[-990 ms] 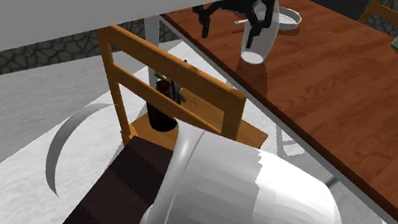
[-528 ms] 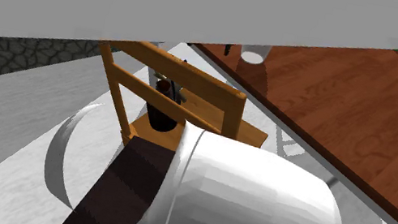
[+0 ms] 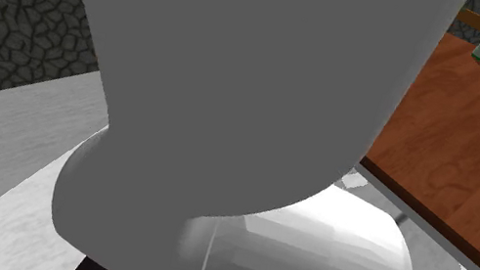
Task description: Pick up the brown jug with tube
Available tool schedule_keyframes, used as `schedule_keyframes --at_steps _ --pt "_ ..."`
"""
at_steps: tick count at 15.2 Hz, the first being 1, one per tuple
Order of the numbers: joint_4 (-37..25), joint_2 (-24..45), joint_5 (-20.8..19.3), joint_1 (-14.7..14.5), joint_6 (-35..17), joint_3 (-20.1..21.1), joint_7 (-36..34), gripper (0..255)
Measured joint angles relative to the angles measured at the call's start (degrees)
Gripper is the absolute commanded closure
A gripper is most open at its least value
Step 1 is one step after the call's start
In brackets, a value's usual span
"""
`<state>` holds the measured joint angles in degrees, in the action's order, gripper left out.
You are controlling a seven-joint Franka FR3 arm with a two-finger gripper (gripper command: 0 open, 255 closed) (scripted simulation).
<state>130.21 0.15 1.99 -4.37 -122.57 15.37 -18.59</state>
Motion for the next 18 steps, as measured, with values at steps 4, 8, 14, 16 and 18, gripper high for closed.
schedule_keyframes --at_steps 4,8,14,16,18 --pt "-7.0 9.7 -2.7 -1.2 -3.0 0.5 -3.7 0" --pt "-13.9 17.9 -5.0 -3.1 -4.5 0.5 -7.2 0" --pt "-16.6 23.9 -6.8 -4.3 -7.9 -0.1 -8.8 0" --pt "-16.5 25.1 -7.1 -4.5 -9.2 -0.3 -9.1 0" --pt "-16.4 25.8 -7.4 -4.6 -9.9 -0.5 -9.2 255"
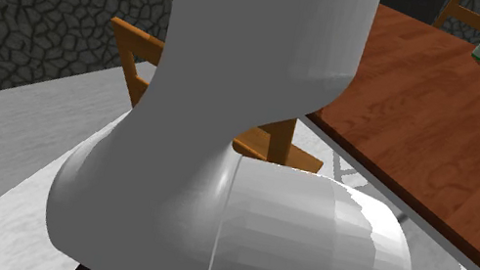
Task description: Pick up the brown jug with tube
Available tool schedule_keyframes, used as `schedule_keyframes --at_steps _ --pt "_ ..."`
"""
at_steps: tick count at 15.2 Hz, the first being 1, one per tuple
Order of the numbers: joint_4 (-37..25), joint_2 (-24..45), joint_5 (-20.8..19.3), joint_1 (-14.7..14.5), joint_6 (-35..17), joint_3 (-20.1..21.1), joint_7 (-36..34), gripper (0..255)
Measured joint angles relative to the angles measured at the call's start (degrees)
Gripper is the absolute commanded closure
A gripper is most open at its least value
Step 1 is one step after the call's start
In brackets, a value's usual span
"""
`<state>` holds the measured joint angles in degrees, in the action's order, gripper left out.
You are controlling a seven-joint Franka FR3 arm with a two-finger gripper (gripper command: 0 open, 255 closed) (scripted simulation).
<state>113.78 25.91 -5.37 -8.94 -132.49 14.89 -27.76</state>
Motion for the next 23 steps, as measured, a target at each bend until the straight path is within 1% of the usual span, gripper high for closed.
schedule_keyframes --at_steps 10,13,23 --pt "-0.1 0.3 0.0 -0.1 -0.2 0.0 0.0 255" --pt "0.1 -0.9 0.3 0.1 0.9 0.2 0.1 255" --pt "-1.3 -5.9 1.9 0.8 7.3 1.0 1.1 255"
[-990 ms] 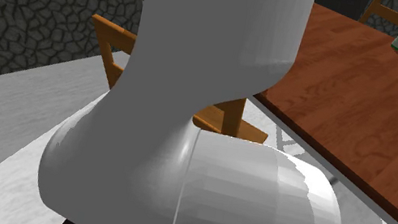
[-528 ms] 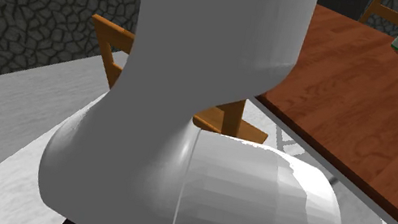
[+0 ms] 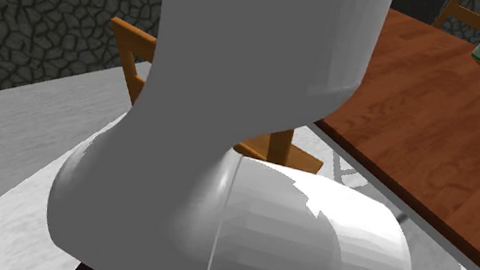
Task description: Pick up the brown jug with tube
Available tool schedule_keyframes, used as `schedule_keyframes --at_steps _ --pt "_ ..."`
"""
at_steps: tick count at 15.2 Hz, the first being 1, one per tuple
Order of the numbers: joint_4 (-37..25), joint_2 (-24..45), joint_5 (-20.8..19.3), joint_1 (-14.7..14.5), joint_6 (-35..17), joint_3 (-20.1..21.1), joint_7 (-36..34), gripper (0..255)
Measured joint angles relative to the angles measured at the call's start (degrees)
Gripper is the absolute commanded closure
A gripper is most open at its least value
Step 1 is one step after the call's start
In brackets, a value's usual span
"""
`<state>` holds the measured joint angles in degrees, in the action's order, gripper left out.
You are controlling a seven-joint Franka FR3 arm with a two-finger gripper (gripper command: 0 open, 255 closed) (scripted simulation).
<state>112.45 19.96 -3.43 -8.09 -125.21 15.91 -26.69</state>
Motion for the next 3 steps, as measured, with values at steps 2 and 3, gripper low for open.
schedule_keyframes --at_steps 2,3 --pt "-0.1 -1.0 0.3 0.1 1.1 0.2 0.0 255" --pt "-0.3 -1.2 0.4 0.1 1.4 0.2 0.1 255"
